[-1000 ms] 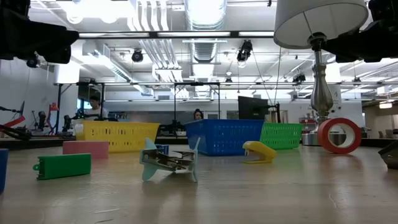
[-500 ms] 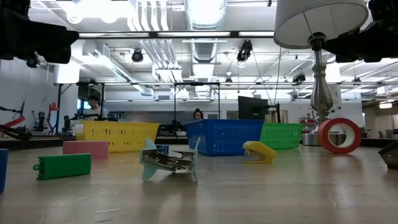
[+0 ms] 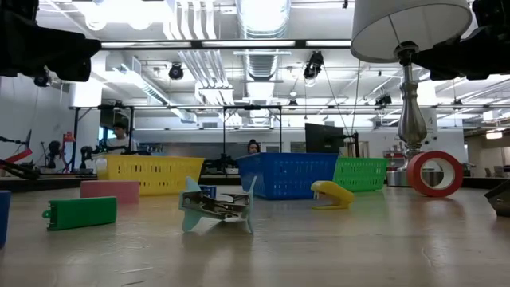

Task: Pick and place Stapler, Stapler remover, tape
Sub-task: Put the blue stapler into the yellow bin

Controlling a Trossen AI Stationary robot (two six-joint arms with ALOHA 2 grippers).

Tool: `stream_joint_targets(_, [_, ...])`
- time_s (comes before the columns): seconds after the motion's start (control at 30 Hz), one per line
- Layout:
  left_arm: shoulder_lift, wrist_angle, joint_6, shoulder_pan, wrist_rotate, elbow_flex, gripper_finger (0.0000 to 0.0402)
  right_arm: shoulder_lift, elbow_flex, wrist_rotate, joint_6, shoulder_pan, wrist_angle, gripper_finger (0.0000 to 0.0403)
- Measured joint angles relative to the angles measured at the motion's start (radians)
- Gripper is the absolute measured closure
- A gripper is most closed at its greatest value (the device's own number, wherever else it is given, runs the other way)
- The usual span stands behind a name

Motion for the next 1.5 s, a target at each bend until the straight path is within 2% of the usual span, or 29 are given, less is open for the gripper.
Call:
stream_joint_targets(0.67, [0.000,0.000,0.000,0.000,0.000,0.000,0.0266,0.000,0.000,0.000,-0.001,0.000,0.000,0.0335])
stream_joint_targets(1.13, [0.000,0.000,0.000,0.000,0.000,0.000,0.0266,0.000,0.000,0.000,0.001,0.000,0.000,0.0316])
stream_joint_targets(1.33, [0.000,0.000,0.000,0.000,0.000,0.000,0.0266,0.000,0.000,-0.001,-0.075,0.000,0.004,0.0322])
stream_joint_targets(1.5, [0.000,0.000,-0.005,0.000,0.000,0.000,0.0266,0.000,0.000,-0.001,-0.010,0.000,0.012,0.0332])
